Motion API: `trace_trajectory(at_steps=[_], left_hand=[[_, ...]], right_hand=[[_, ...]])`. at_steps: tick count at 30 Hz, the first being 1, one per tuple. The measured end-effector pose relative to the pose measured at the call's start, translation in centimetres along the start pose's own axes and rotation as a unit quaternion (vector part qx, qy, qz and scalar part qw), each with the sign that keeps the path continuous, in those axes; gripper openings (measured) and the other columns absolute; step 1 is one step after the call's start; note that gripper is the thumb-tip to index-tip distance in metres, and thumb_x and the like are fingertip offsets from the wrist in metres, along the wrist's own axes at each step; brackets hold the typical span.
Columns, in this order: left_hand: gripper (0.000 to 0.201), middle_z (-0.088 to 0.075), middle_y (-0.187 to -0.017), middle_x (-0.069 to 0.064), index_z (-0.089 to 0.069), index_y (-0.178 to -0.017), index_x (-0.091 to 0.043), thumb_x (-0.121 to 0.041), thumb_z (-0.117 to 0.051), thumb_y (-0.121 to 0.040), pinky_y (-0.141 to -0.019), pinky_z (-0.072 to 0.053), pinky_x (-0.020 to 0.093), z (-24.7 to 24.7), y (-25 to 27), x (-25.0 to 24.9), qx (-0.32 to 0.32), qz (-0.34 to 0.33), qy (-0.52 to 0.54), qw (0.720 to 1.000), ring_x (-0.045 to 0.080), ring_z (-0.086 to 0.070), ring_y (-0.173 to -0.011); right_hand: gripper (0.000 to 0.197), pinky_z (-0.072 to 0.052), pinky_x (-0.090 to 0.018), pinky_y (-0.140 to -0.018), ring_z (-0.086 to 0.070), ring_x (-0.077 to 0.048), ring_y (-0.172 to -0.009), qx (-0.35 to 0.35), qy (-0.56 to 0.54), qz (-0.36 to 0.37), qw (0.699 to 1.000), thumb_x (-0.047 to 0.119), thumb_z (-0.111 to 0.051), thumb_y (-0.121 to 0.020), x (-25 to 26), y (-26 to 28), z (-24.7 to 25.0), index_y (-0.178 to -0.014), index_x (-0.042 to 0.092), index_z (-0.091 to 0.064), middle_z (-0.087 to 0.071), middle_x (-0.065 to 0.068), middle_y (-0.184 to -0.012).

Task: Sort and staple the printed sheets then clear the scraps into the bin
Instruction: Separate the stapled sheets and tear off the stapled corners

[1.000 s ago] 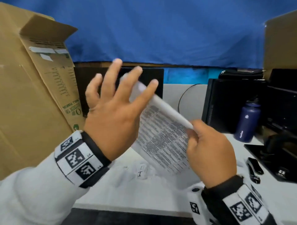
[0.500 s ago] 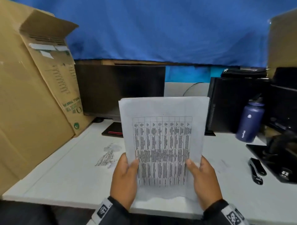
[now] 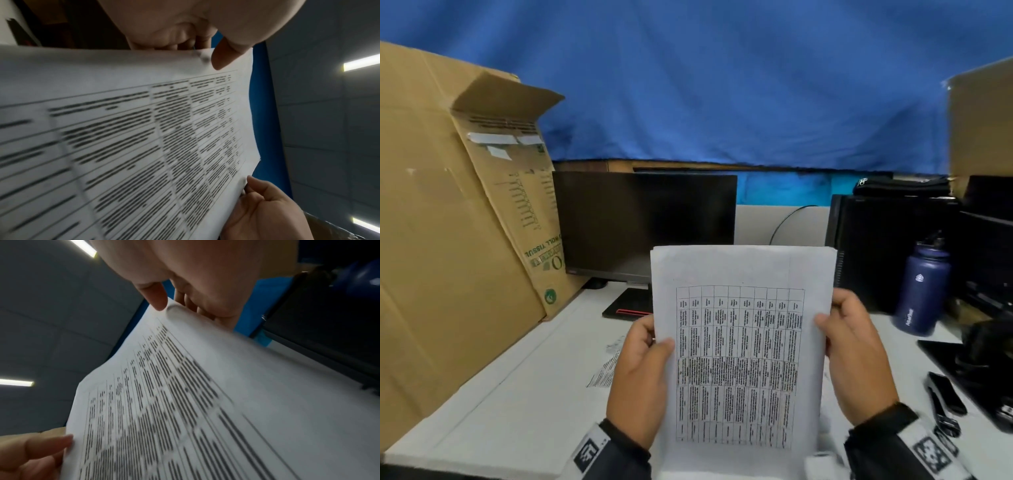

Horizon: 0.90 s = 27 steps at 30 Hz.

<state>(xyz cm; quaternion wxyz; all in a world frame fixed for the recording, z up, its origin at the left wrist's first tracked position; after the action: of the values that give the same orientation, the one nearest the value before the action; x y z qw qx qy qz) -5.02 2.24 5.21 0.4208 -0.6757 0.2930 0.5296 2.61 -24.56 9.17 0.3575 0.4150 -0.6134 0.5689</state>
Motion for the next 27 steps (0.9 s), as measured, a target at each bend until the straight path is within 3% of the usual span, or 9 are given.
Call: trace_trajectory(at_steps=[6, 10, 12, 15, 18, 21, 22, 25, 27], left_hand=[[0.026, -0.075, -0.099, -0.018, -0.062, -0.101, -0.031, -0.010, -0.048, -0.099, -0.082, -0.053, 0.029, -0.5, 0.6, -1.5, -0.010, -0.017, -0.020, 1.000, 0.002, -0.070, -0.093], [0.020, -0.071, -0.095, -0.029, -0.058, -0.102, -0.031, -0.015, -0.047, -0.100, -0.072, -0.047, 0.019, -0.6, 1.5, -1.5, -0.011, -0.028, -0.020, 0.999, -0.010, -0.066, -0.086], [0.024, -0.072, -0.097, -0.028, -0.059, -0.105, -0.033, -0.012, -0.048, -0.099, -0.075, -0.049, 0.019, -0.7, 1.4, -1.0, -0.003, -0.022, -0.020, 1.000, -0.009, -0.067, -0.089], [0.034, -0.074, -0.102, -0.023, -0.065, -0.107, -0.037, -0.009, -0.048, -0.099, -0.084, -0.050, 0.025, -0.8, 1.5, 0.0, 0.016, -0.003, -0.024, 1.000, -0.005, -0.068, -0.096], [0.037, -0.076, -0.106, -0.016, -0.068, -0.107, -0.037, -0.006, -0.049, -0.098, -0.088, -0.049, 0.028, -0.9, 1.9, 1.4, 0.032, 0.018, -0.014, 0.999, 0.001, -0.069, -0.101], [0.036, -0.074, -0.109, -0.016, -0.068, -0.103, -0.051, -0.023, -0.054, -0.086, -0.091, -0.047, 0.032, -0.7, 2.5, 2.6, 0.029, 0.017, -0.019, 0.999, 0.002, -0.068, -0.105], [0.037, -0.075, -0.109, -0.016, -0.068, -0.102, -0.051, -0.022, -0.054, -0.086, -0.091, -0.047, 0.032, -0.6, 2.5, 3.1, 0.023, 0.019, -0.019, 0.999, 0.002, -0.067, -0.105], [0.040, -0.077, -0.103, -0.013, -0.070, -0.106, -0.034, 0.001, -0.053, -0.095, -0.086, -0.047, 0.027, -0.2, 2.3, 4.7, 0.021, 0.042, -0.003, 0.999, 0.003, -0.070, -0.100], [0.033, -0.078, -0.101, -0.012, -0.070, -0.108, -0.026, 0.000, -0.057, -0.093, -0.083, -0.047, 0.024, -0.3, 2.4, 5.3, 0.030, 0.058, 0.005, 0.998, 0.004, -0.070, -0.098]], right_hand=[[0.029, -0.050, -0.029, -0.064, -0.068, -0.007, -0.074, -0.016, 0.019, 0.015, 1.000, 0.000, -0.041, -0.092, 2.3, 0.2, -0.4, -0.098, 0.020, -0.061, -0.071, 0.007, -0.085], [0.024, -0.045, -0.010, -0.049, -0.063, 0.006, -0.062, -0.032, 0.020, 0.030, 0.999, -0.001, -0.040, -0.095, 2.8, 1.5, -0.3, -0.097, 0.015, -0.058, -0.069, 0.017, -0.075], [0.024, -0.045, -0.008, -0.048, -0.064, 0.005, -0.062, -0.040, 0.014, 0.024, 0.999, 0.000, -0.040, -0.095, 2.6, 1.6, -0.2, -0.098, 0.014, -0.058, -0.070, 0.015, -0.076], [0.027, -0.049, -0.021, -0.058, -0.068, -0.003, -0.073, -0.046, 0.017, 0.007, 0.999, -0.001, -0.039, -0.095, 1.8, 2.0, -0.2, -0.098, 0.017, -0.060, -0.072, 0.012, -0.083], [0.034, -0.045, -0.026, -0.068, -0.067, 0.001, -0.078, -0.053, 0.031, -0.018, 0.998, -0.001, -0.039, -0.095, 0.0, 3.1, -0.2, -0.096, 0.021, -0.064, -0.073, 0.016, -0.087], [0.034, -0.044, -0.027, -0.069, -0.066, 0.003, -0.079, -0.050, 0.041, -0.045, 0.997, -0.001, -0.038, -0.096, -1.8, 3.9, -0.2, -0.095, 0.022, -0.064, -0.073, 0.018, -0.086], [0.034, -0.043, -0.025, -0.069, -0.066, 0.003, -0.079, -0.051, 0.040, -0.046, 0.997, -0.001, -0.038, -0.096, -2.0, 4.0, -0.2, -0.095, 0.021, -0.064, -0.073, 0.018, -0.086], [0.033, -0.044, -0.020, -0.066, -0.066, 0.005, -0.076, -0.054, 0.043, -0.049, 0.996, -0.003, -0.038, -0.096, -2.2, 4.3, -0.2, -0.095, 0.020, -0.063, -0.073, 0.019, -0.084], [0.033, -0.047, -0.013, -0.063, -0.065, 0.005, -0.072, -0.061, 0.039, -0.047, 0.996, -0.005, -0.038, -0.095, -2.2, 4.3, -0.1, -0.094, 0.017, -0.062, -0.073, 0.017, -0.081]])
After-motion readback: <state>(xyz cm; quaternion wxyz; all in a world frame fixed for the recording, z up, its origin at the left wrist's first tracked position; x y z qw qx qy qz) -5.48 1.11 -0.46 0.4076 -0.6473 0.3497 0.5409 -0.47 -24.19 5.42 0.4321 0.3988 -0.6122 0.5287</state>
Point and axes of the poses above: each hand's wrist, its own y-axis away from the middle knuckle, its own z-axis out of the back of the hand, x = y × z, the point moved 10 cm from there along -y, towards the middle knuckle
